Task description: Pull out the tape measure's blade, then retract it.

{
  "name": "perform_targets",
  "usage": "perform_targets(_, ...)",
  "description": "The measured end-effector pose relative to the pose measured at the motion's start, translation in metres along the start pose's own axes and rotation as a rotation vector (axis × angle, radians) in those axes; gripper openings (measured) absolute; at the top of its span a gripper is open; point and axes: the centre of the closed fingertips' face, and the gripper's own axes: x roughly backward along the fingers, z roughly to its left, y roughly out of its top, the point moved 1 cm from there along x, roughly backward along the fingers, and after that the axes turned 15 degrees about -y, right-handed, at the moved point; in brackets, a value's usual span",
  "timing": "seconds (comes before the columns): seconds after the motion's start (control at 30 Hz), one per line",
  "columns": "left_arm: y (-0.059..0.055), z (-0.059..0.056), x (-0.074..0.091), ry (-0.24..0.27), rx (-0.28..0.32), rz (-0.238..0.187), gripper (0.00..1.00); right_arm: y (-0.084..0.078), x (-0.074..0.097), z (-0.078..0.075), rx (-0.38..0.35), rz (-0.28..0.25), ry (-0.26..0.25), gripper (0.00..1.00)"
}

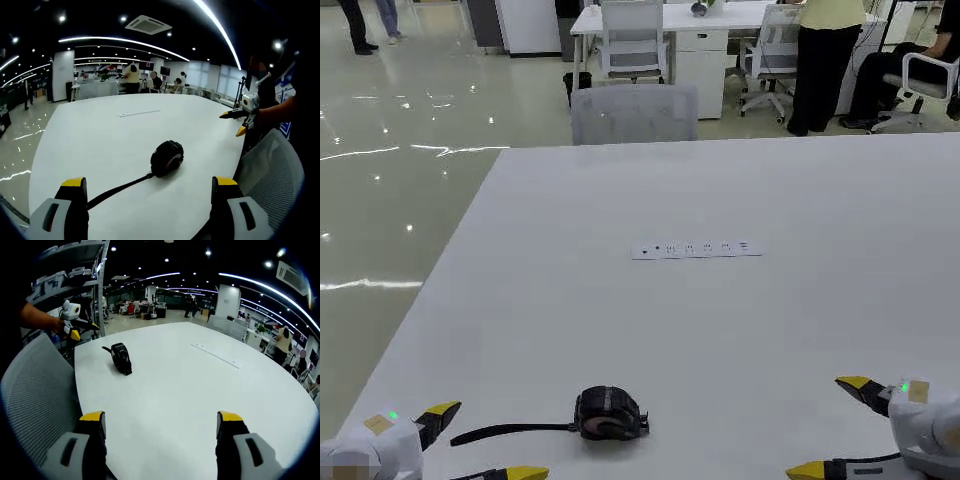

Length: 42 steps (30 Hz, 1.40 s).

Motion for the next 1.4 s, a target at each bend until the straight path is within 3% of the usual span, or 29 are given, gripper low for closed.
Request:
perform_targets(0.17, -0.004, -0.007, 0.003, -0.016, 0.027, -0.023, 1.0, -0.02, 0.014, -0.008, -0.032, 0.017, -0.035, 0.95)
perform_targets(0.27, -0.006, -0.009, 0.003, -0.025, 0.012, -0.002, 1.0, -0.031, 0.02, -0.012, -0.044, 0.034, -0.054, 0.97)
perform_targets(0.4, 0.0, -0.008, 0.01, -0.011, 0.026, -0.03, 1.0, -0.031, 0.028, -0.015, -0.06, 0.027, -0.067, 0.98)
perform_targets(0.63, 0.004, -0.003, 0.013, 0.0, 0.019, -0.023, 1.0, -0.038, 0.033, -0.015, -0.071, 0.04, -0.07, 0.98)
perform_targets(0.73, 0.006, 0.0, 0.011, 0.006, 0.036, -0.039, 1.0, -0.038, 0.034, -0.015, -0.07, 0.034, -0.075, 0.97)
perform_targets(0.93, 0.009, -0.01, 0.008, -0.003, 0.017, -0.022, 1.0, -0.038, 0.035, -0.013, -0.078, 0.032, -0.076, 0.97)
perform_targets(1.3, 0.005, -0.001, 0.009, -0.006, 0.017, -0.026, 1.0, -0.038, 0.037, -0.012, -0.092, 0.03, -0.095, 0.97)
perform_targets(1.4, 0.007, 0.002, 0.013, 0.002, 0.038, -0.044, 1.0, -0.044, 0.034, -0.01, -0.094, 0.063, -0.094, 0.99)
